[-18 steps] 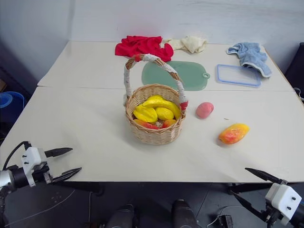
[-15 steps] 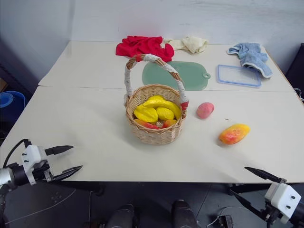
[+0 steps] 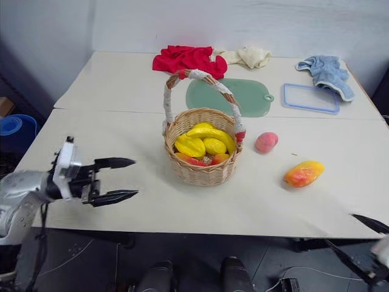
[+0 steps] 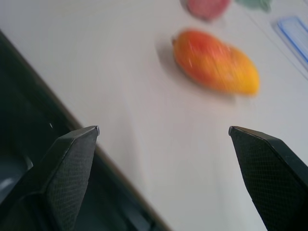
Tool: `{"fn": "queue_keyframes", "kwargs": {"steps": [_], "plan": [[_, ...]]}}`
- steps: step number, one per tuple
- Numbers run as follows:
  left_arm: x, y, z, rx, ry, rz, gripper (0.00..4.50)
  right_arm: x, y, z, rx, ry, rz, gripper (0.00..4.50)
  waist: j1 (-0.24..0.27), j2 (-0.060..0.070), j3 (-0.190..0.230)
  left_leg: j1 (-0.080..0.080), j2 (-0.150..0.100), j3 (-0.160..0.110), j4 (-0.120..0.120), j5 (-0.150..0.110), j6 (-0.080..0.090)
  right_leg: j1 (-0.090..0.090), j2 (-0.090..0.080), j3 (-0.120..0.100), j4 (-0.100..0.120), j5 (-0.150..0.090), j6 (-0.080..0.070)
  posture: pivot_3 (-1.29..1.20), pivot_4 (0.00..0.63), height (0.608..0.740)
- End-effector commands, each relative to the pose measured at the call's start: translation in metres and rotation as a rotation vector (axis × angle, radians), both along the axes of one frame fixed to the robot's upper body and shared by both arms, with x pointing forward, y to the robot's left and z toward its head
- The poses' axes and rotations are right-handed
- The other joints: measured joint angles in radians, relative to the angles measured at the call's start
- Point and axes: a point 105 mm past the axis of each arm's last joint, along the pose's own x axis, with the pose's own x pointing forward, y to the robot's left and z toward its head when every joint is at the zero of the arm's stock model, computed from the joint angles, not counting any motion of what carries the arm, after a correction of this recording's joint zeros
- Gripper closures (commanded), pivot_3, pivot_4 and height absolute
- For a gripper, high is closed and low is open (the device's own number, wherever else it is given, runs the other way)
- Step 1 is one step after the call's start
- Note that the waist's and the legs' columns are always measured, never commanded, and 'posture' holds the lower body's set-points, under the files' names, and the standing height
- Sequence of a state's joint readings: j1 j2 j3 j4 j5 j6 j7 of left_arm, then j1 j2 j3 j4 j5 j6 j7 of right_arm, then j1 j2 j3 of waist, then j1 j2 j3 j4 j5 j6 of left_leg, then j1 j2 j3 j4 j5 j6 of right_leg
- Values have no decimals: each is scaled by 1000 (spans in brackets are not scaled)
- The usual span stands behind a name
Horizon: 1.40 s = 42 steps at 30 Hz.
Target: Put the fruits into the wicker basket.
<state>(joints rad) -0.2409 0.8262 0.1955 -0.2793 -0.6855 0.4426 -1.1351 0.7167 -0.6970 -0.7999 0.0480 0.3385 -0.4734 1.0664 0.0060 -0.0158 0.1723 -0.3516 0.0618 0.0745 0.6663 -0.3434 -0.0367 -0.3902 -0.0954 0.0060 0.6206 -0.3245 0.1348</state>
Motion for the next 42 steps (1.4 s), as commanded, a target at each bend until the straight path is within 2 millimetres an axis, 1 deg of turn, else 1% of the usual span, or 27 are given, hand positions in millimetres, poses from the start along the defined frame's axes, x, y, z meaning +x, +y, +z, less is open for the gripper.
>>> {"fn": "queue_keyframes", "kwargs": {"steps": [1,3,4,6,7,8,10,11,12,14,15,17,19,22,25,26,27,29,30,33,37,41,42], "plan": [[-6,-19,19,-66,-43,-68,0,-5,-20,5,-106,-5,-3,26,-14,1,0,1,0,1,0,0,0,0,0,1,0,0,0,0,150,740],[-8,-23,16,-46,-35,-97,0,13,-22,14,-148,-43,36,26,-37,1,0,1,0,3,0,0,0,1,0,3,1,0,0,0,150,740],[-7,-24,17,-50,-33,-102,0,25,-20,21,-167,-62,75,26,-45,2,0,2,0,4,0,0,0,3,0,4,1,0,0,0,150,740],[-5,-26,23,-72,-44,-102,0,48,-13,33,-217,-66,165,26,-60,2,3,10,0,3,-1,0,-2,9,2,6,1,0,0,0,150,740],[-4,-27,26,-86,-49,-99,0,62,-9,43,-207,-84,191,26,-62,3,3,17,0,3,-3,-1,-3,15,3,7,0,0,0,0,150,740],[-4,-27,29,-101,-54,-93,0,78,0,55,-188,-95,230,26,-62,4,3,18,0,1,-3,-1,-3,16,4,8,-1,-1,-1,0,150,740],[-3,-27,33,-125,-57,-82,0,105,26,73,-108,-73,312,26,-60,5,4,19,1,-4,-2,-1,-4,15,8,10,0,-1,-1,0,150,740],[-3,-28,33,-130,-57,-78,0,111,34,77,-73,-50,333,26,-59,6,4,18,1,-6,-2,-2,-5,14,9,12,0,0,0,0,150,740],[-3,-28,33,-137,-60,-71,0,130,54,89,4,-40,353,26,-56,6,4,18,1,-9,-1,-2,-5,14,11,13,0,0,0,0,150,740],[-4,-29,33,-155,-51,-63,0,163,83,106,79,-28,339,26,-56,5,4,17,3,-12,0,-2,-7,11,15,17,0,0,0,0,150,740],[-4,-29,32,-160,-48,-61,0,174,91,112,90,-31,324,26,-57,4,5,17,3,-12,0,-3,-7,10,15,18,1,0,-1,0,150,740],[-4,-30,33,-175,-54,-58,0,214,102,121,120,-36,203,26,-55,4,5,16,2,-11,1,-3,-7,6,16,22,2,0,-1,0,150,740],[-2,-30,34,-185,-63,-44,0,242,116,119,168,36,123,26,-50,4,6,12,2,-9,2,-3,-8,0,16,26,5,-1,-1,0,150,740],[1,-27,33,-171,-86,-11,0,269,136,117,258,55,92,26,-37,4,5,2,2,-10,5,-3,-8,-9,17,26,7,0,-1,0,150,740],[5,-23,34,-177,-102,20,0,286,151,114,345,73,79,26,-33,4,5,-18,2,-10,17,-4,-6,-28,17,26,21,1,1,0,150,740],[6,-23,34,-171,-112,30,0,292,155,112,412,98,55,26,-34,4,5,-21,1,-10,18,-5,-5,-33,16,27,27,2,3,0,150,740],[8,-21,34,-173,-128,46,0,298,157,109,451,106,38,26,-34,4,5,-24,0,-8,18,-5,-5,-37,15,27,27,3,4,0,150,740],[14,-17,39,-188,-177,92,0,309,156,101,398,92,9,26,-38,4,5,-25,0,-7,18,-5,-4,-37,15,27,25,3,5,0,150,740],[17,-16,44,-217,-184,109,0,314,157,100,387,76,5,26,-38,4,5,-25,0,-6,18,-5,-4,-37,15,27,25,3,5,0,150,740],[20,-15,48,-229,-192,114,0,324,157,96,409,78,-28,26,-45,4,5,-24,1,-6,18,-4,-5,-37,16,27,24,3,5,0,150,740],[25,-14,58,-264,-211,125,0,327,161,82,433,177,-33,26,-62,4,5,-24,1,-6,18,-4,-5,-37,16,27,26,3,5,0,150,740],[27,-18,59,-264,-214,108,0,326,169,79,480,218,-1,26,-71,4,5,-22,1,-6,18,-4,-5,-37,16,27,27,3,5,0,150,740],[28,-18,59,-263,-214,107,0,323,172,77,495,250,20,26,-74,4,5,-22,1,-6,18,-4,-5,-37,16,27,27,4,5,0,150,740]]}}
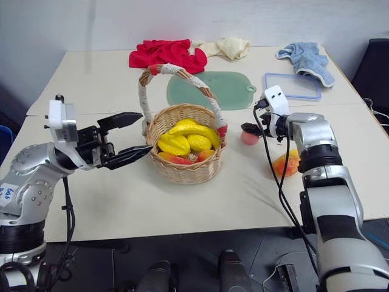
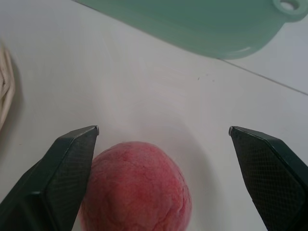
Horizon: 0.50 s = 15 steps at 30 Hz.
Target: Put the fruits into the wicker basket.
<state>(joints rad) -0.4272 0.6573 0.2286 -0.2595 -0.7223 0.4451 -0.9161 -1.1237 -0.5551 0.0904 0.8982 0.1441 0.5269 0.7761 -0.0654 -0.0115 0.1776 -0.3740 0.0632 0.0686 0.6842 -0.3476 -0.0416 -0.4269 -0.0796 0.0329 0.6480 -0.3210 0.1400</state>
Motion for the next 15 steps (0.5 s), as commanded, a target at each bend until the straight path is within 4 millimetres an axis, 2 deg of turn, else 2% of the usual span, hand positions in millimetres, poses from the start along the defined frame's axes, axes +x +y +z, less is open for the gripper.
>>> {"fn": "queue_keyframes", "kwargs": {"steps": [1,4,8,12,15], "plan": [[-2,-2,7,-9,-39,-10,0,-6,5,-1,43,46,47,26,-4,0,0,0,0,0,0,0,0,0,0,0,0,0,0,0,150,740],[0,-3,6,-13,-39,-12,0,-12,8,-2,88,102,62,597,-6,0,0,0,0,0,0,0,0,0,0,0,0,0,0,0,150,740],[2,-7,4,-5,-38,-28,0,-24,7,-2,119,171,90,1753,-9,0,0,0,0,0,0,0,0,0,0,0,1,0,0,0,150,740],[4,-10,4,-1,-43,-36,0,-33,6,20,147,48,155,1934,-10,0,0,0,0,-1,0,0,0,0,0,0,0,0,0,0,150,740],[5,-8,3,2,-38,-29,0,-71,7,47,133,-33,326,1934,-2,1,1,-1,0,-1,-1,0,0,0,0,0,0,0,0,0,150,740]]}}
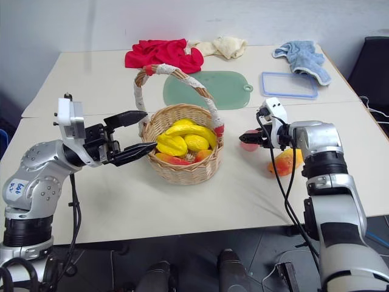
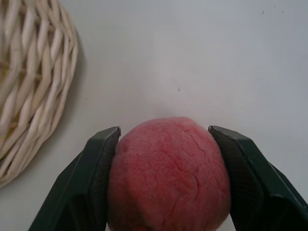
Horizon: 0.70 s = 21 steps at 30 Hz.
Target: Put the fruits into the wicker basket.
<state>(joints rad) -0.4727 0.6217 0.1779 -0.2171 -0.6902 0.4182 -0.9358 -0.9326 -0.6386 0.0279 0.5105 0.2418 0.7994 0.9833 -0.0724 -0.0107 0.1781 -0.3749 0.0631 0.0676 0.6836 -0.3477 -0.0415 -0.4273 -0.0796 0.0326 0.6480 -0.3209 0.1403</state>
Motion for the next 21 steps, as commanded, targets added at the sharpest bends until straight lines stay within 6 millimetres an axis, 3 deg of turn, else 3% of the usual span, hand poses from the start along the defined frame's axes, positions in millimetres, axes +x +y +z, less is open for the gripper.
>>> {"fn": "queue_keyframes", "kwargs": {"steps": [1,4,7,11,17,21], "plan": [[-1,5,4,2,-29,15,0,-37,4,52,29,-159,176,1934,10,1,0,0,0,0,0,0,0,0,0,0,0,0,0,0,150,740],[3,14,-2,-6,-4,47,0,-85,14,68,53,-182,360,1934,16,1,0,0,0,0,0,0,0,0,0,0,-2,0,0,0,150,740],[8,27,-12,0,30,90,0,-134,34,65,35,-86,524,1934,19,1,0,1,0,-1,0,0,0,1,1,0,-2,0,0,0,150,740],[9,40,-22,-6,71,126,0,-163,76,68,103,-133,678,1934,19,-1,0,2,0,-3,0,-1,1,1,2,0,-3,1,-1,0,150,740],[1,55,-32,23,131,130,0,-133,148,98,287,-444,543,1934,16,-1,0,4,-1,-6,0,0,0,-1,3,1,0,2,-4,0,150,740],[2,62,-30,29,103,178,0,-93,167,82,137,-505,337,1934,21,-2,-1,3,-1,-6,0,-1,0,-2,2,-1,0,3,-3,0,150,740]]}}
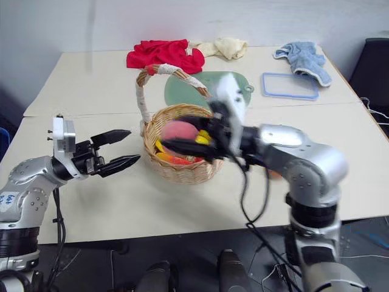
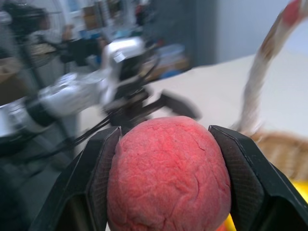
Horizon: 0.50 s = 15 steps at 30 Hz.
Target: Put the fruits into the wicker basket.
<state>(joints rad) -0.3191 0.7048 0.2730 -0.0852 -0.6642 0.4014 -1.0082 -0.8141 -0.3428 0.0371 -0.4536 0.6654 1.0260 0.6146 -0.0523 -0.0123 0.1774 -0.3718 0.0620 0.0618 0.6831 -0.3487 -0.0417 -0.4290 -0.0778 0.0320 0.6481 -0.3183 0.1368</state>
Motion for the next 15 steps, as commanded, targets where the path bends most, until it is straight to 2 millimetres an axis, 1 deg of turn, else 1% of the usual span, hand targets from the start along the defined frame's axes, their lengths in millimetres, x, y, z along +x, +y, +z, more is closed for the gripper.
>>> {"fn": "queue_keyframes", "kwargs": {"steps": [1,2,3,5,6,8,10,11,13,15], "plan": [[-1,7,15,-6,-79,41,0,29,2,-11,-73,-119,-221,1934,2,-1,-1,0,-1,0,0,0,0,0,-1,0,0,0,0,0,150,740],[0,8,18,-15,-92,57,0,33,3,-15,-78,-140,-257,1222,1,-1,-1,0,-1,0,0,-1,1,0,-1,0,-1,0,1,0,150,740],[1,9,20,-20,-101,70,0,35,4,-17,-63,-127,-271,957,0,-1,-1,-1,-2,0,0,-1,1,0,-2,0,-2,1,1,0,150,740],[3,12,22,-23,-106,80,0,33,7,-16,-33,-129,-258,246,-3,-1,-1,-1,-2,1,0,-1,1,0,-2,0,-2,1,2,0,150,740],[3,12,22,-23,-105,79,0,31,10,-15,-21,-132,-239,38,-4,-1,-1,-1,-2,1,0,-1,1,0,-2,0,-2,1,2,0,150,740],[2,10,21,-24,-100,68,0,26,12,-9,8,-148,-199,38,-6,-1,-1,-1,-1,1,0,-1,1,0,-1,-1,-2,1,2,0,150,740],[1,5,21,-37,-80,34,0,7,14,-5,33,-154,-77,38,-7,-1,-1,0,-1,1,0,-1,1,0,-1,-1,-2,1,2,0,150,740],[-1,1,19,-39,-66,8,0,-7,12,-8,26,-141,6,38,-7,-1,-1,0,-1,1,-1,-1,2,0,-1,-1,-2,1,2,0,150,740],[-5,-5,14,-26,-38,-43,0,-27,1,-12,44,-122,119,38,-4,-1,-1,0,-1,1,-1,-1,2,0,-1,-1,-2,1,2,0,150,740],[-7,-9,11,-14,-18,-81,0,-46,-17,-11,126,-108,206,38,2,-2,-1,0,-1,0,-1,-3,4,1,-1,-2,-2,1,2,0,150,740]]}}
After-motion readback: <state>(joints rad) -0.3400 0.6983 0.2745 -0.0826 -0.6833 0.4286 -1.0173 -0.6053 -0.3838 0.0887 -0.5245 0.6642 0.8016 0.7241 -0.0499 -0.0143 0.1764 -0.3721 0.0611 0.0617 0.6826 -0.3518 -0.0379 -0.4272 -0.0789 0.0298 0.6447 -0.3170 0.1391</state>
